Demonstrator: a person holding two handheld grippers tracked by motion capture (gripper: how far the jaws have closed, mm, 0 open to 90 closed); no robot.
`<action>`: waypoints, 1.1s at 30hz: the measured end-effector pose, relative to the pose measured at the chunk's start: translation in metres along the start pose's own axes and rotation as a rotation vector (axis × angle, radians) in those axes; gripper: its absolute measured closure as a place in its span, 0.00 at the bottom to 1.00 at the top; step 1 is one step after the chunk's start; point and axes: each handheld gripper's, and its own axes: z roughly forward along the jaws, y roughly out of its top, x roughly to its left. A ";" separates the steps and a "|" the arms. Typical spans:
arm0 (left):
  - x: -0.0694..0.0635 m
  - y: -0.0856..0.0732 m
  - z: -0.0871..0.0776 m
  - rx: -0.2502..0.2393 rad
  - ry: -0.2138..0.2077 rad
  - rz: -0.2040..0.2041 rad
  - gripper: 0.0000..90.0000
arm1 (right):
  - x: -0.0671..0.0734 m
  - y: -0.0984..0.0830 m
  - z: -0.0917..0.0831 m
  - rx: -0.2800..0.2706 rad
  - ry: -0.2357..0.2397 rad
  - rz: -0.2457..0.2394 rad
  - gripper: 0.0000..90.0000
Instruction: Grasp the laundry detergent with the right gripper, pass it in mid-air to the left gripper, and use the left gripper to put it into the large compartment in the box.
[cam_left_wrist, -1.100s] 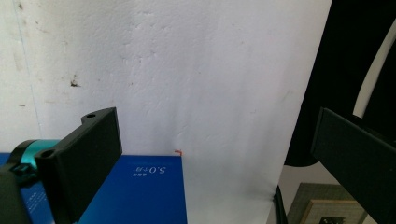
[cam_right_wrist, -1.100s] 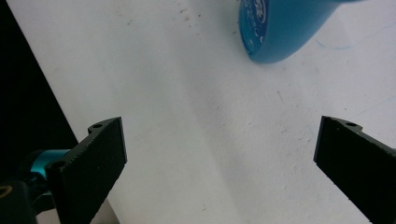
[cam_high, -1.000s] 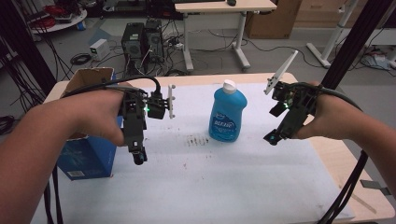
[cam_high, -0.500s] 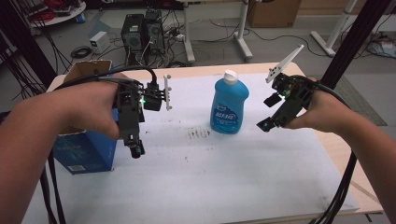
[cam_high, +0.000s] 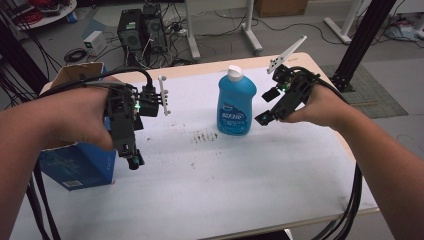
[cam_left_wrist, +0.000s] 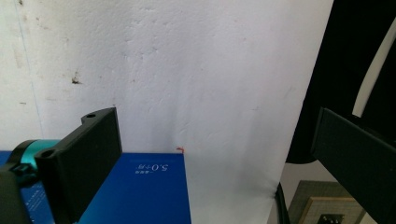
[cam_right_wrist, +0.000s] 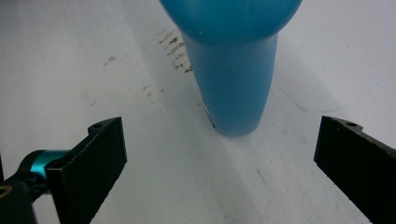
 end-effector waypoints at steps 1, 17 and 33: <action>0.000 0.000 0.000 -0.002 0.000 0.001 0.02 | -0.001 0.000 0.002 -0.004 0.002 0.005 0.01; 0.002 0.000 0.003 0.015 -0.005 -0.002 0.02 | -0.012 0.002 0.029 -0.147 0.028 0.010 0.01; 0.001 -0.002 0.003 0.021 -0.008 -0.010 0.02 | -0.014 -0.004 0.053 -0.276 0.028 0.038 0.02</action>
